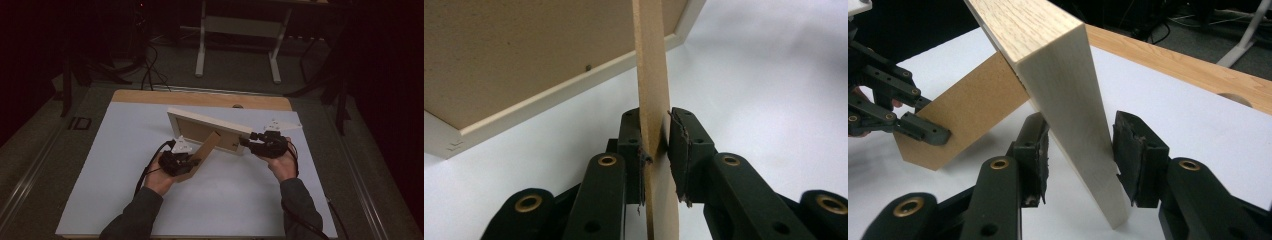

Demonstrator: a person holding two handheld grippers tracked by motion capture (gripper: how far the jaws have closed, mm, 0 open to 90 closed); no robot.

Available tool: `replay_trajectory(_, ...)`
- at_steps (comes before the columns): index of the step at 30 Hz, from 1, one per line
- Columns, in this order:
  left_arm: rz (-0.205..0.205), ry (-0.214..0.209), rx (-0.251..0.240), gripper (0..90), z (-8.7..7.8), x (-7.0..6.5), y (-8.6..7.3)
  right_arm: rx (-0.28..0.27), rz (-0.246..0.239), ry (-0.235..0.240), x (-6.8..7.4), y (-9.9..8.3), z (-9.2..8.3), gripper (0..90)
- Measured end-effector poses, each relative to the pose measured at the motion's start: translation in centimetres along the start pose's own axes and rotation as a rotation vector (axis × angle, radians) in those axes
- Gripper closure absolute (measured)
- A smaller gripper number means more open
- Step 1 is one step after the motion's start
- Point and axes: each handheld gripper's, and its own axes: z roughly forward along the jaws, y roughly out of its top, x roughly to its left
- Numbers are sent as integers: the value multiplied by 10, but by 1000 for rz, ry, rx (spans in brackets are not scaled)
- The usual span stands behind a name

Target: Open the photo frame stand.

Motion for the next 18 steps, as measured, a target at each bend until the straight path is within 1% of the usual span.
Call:
replay_trajectory(6,15,3,13,780,1,-4,-5,8,-8,10,4,-2,-1,562)
replay_trajectory(10,16,4,18,785,2,-5,-8,12,-21,17,7,-4,-2,555)
replay_trajectory(12,11,1,18,786,2,-6,-10,13,-23,23,8,-5,-2,550)
replay_trajectory(18,17,2,29,787,3,-6,-12,14,-24,31,9,-7,-2,541)
